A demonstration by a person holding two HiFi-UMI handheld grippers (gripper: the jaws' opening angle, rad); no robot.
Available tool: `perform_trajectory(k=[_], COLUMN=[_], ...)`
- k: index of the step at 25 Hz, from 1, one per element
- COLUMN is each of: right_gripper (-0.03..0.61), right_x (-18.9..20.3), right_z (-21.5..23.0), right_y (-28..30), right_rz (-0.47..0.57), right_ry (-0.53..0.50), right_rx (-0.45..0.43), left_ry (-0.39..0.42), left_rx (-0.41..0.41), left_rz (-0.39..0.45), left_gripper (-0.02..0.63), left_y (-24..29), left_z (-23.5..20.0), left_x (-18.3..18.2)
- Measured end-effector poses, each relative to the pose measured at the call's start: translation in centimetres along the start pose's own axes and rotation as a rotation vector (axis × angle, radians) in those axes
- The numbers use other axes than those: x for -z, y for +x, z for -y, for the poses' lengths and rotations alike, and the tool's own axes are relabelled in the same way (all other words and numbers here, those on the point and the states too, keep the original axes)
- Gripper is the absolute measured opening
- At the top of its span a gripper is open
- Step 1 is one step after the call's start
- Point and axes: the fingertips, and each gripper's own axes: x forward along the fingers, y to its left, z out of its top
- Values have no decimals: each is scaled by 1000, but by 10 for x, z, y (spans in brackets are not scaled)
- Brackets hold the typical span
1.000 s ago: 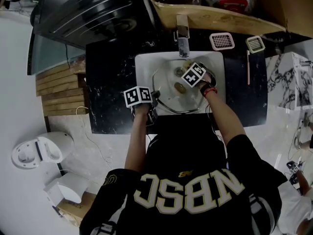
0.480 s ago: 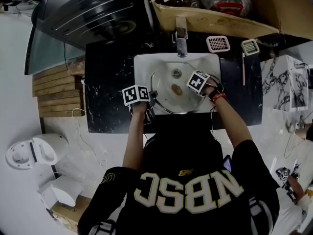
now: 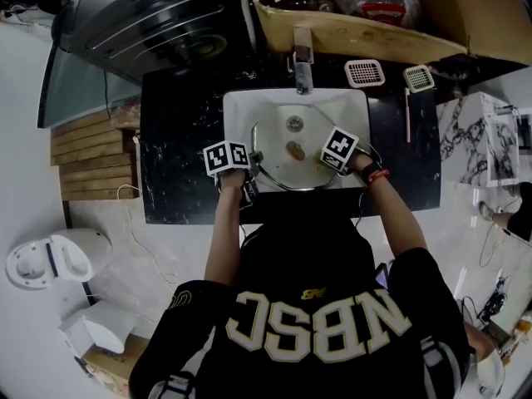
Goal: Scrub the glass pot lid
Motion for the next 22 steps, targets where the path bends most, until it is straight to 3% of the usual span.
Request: perform_trajectory(k=[3,12,17,22], right_gripper=[71,72,72,72], right_x=[-4,-36,-75,-112], right_z=[-13,-81,-96,-91], right_y=[0,-3,-1,5], right_rz=[24,189,298,336], right_ry=[-4,31,-13,-49], right_rx=[-22,-275,-254,-157], left_ry=[0,0,1,5], left_rx=[-1,-10,-16,-18], left_rz=[0,0,9,8], left_gripper=[87,87,87,87], left_y=[0,0,-1,0], left_z=[0,-1,-2,-1], left_x=[-1,-1,-2,-1])
